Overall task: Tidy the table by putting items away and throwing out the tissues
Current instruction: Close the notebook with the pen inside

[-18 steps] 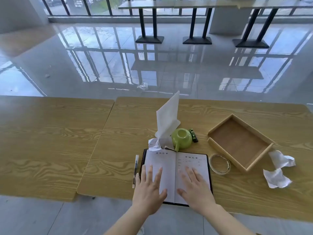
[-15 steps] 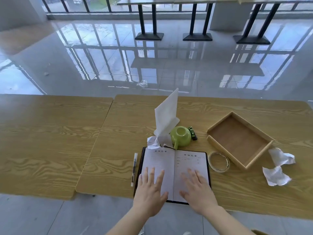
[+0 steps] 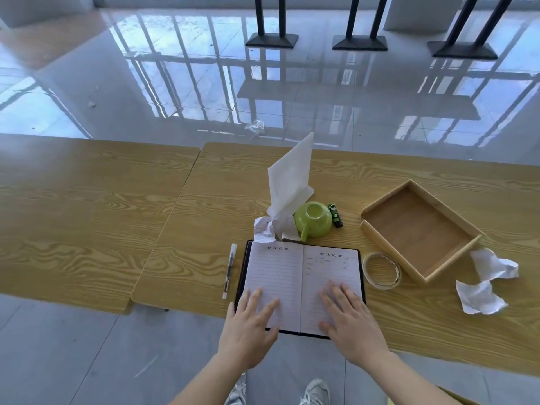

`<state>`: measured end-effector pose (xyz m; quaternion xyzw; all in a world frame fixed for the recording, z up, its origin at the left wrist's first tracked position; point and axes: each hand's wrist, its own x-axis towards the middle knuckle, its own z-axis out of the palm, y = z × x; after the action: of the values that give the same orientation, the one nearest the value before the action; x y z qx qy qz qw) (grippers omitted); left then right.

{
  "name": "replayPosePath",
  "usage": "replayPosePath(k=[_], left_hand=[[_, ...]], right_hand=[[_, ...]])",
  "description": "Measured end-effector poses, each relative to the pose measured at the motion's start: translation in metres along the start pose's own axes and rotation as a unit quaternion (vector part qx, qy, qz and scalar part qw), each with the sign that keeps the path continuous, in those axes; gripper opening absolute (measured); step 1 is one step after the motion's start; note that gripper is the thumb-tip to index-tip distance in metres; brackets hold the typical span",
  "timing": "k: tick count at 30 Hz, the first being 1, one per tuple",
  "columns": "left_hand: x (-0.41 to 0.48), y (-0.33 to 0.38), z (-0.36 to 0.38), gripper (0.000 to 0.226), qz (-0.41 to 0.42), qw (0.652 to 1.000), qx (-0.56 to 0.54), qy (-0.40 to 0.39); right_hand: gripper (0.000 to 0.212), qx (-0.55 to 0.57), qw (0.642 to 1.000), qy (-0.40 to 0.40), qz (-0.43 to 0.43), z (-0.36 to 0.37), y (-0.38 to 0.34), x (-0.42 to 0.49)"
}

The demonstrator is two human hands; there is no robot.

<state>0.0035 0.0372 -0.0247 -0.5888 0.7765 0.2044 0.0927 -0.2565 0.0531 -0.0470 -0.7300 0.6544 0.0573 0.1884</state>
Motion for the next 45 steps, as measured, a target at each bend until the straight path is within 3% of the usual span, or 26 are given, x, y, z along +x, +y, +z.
replayPosePath(k=[9,17,19,24,30,33,37,41,45], left_hand=[[0.002,0.022,0.0,0.033,-0.104,0.981,-0.111,0.117],[0.006,0.018,-0.002,0.052,-0.236,0.94,-0.201,0.141],[0.009,0.016,-0.003,0.062,-0.248,0.934,-0.219,0.137],[0.014,0.011,-0.011,0.08,-0.274,0.929,-0.222,0.112],[0.014,0.01,-0.016,0.082,-0.296,0.921,-0.229,0.106],[0.013,0.005,-0.018,0.076,-0.305,0.905,-0.274,0.118],[0.009,0.0,-0.028,0.043,-0.283,0.885,-0.338,0.153],[0.004,-0.002,-0.039,0.039,-0.275,0.858,-0.401,0.167],[0.0,0.006,-0.05,0.032,-0.242,0.844,-0.439,0.191]], right_hand=[[0.067,0.016,1.0,0.024,-0.011,-0.006,0.001,-0.001],[0.068,0.033,0.998,0.029,-0.054,-0.01,0.01,0.0],[0.065,0.09,0.994,0.042,-0.054,-0.015,0.013,0.002],[0.059,0.23,0.961,0.143,0.062,-0.026,0.025,0.006],[0.06,0.271,0.949,0.119,0.112,-0.03,0.028,0.01],[0.056,0.337,0.919,0.13,0.158,-0.034,0.029,0.013],[0.04,0.469,0.84,0.151,0.229,-0.04,0.033,0.015],[0.043,0.553,0.772,0.149,0.275,-0.039,0.038,0.02],[0.047,0.563,0.754,0.15,0.303,-0.037,0.04,0.021]])
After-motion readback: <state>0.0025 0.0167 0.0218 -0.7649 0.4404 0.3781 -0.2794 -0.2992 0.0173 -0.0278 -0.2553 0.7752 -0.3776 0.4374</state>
